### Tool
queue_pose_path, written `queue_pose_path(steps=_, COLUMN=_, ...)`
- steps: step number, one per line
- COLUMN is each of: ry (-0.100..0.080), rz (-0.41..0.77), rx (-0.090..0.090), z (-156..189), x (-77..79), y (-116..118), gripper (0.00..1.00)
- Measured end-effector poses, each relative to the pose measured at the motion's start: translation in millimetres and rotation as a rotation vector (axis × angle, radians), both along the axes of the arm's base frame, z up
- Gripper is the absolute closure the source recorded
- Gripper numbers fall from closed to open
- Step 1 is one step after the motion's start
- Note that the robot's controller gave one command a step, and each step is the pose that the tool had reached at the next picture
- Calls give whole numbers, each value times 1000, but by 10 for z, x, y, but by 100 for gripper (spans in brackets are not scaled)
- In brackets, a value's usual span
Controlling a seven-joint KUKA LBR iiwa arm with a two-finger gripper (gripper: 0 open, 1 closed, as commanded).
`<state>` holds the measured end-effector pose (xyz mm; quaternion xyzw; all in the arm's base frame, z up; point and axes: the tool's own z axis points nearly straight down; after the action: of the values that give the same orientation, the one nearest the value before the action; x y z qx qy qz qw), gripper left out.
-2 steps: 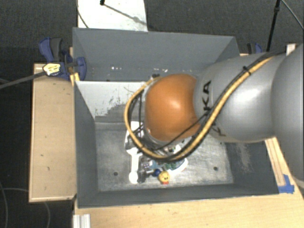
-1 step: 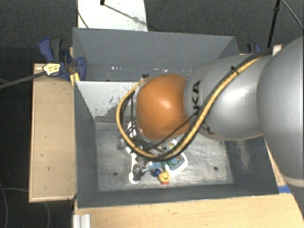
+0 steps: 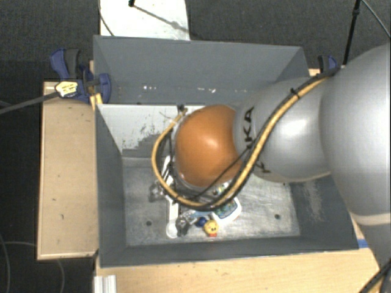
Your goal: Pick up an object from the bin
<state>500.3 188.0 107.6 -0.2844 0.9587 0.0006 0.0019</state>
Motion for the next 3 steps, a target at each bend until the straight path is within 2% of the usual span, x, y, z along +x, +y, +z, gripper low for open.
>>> queue_pose_path(steps=1, ry=5, rz=-26, rx=-2, z=-65, x=-2, y=-227, gripper=0)
queue_pose_path(steps=2, ry=0, rz=454, rx=-1, z=158, x=118, y=-526, gripper=100)
queue_pose_path(steps=3, ry=1, rz=453, rx=-1, z=157, x=117, y=-526, gripper=100)
